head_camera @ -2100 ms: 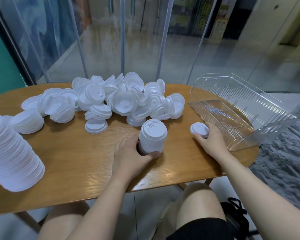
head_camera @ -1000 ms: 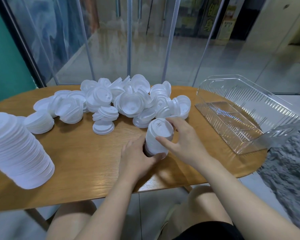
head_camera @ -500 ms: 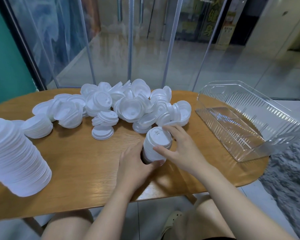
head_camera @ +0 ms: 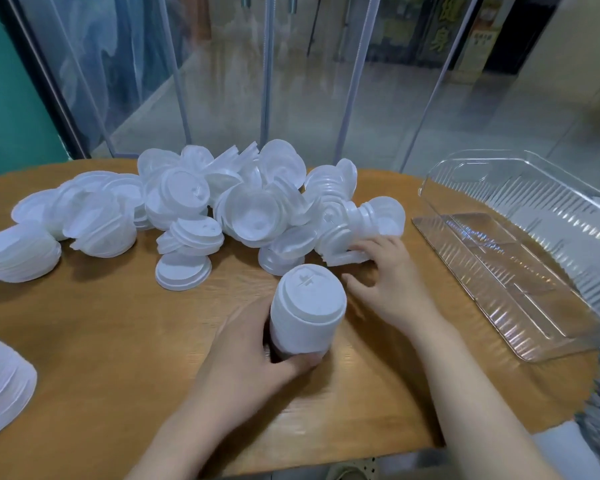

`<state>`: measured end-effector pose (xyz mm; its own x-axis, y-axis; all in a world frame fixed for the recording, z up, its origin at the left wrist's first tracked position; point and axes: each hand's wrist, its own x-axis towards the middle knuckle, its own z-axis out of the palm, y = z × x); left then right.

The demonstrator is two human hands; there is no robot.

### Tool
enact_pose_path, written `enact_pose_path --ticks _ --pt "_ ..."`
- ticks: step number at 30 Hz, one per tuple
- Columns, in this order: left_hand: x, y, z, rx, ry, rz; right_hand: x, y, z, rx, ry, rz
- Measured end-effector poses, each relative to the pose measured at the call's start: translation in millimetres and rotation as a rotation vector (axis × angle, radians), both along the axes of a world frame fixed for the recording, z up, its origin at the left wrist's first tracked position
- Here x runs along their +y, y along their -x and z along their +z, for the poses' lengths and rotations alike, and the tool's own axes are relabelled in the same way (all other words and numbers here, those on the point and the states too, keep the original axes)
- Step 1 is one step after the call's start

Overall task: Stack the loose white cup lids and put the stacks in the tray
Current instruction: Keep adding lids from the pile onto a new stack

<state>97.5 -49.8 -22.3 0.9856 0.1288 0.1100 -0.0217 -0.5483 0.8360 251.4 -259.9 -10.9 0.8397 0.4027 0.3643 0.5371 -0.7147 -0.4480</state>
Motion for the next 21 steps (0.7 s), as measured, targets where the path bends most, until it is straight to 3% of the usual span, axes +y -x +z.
enact_pose_path --ticks 5,12,21 --pt "11 -3 9 0.08 0.034 -0.069 -3 -16 5 -0.083 0.004 -0.051" --pt "17 -4 13 0.084 0.02 -0.041 -15 10 10 0.161 -0.401 0.067" --pt "14 -2 14 0.074 0.026 -0.027 11 26 36 0.248 -0.747 0.076"
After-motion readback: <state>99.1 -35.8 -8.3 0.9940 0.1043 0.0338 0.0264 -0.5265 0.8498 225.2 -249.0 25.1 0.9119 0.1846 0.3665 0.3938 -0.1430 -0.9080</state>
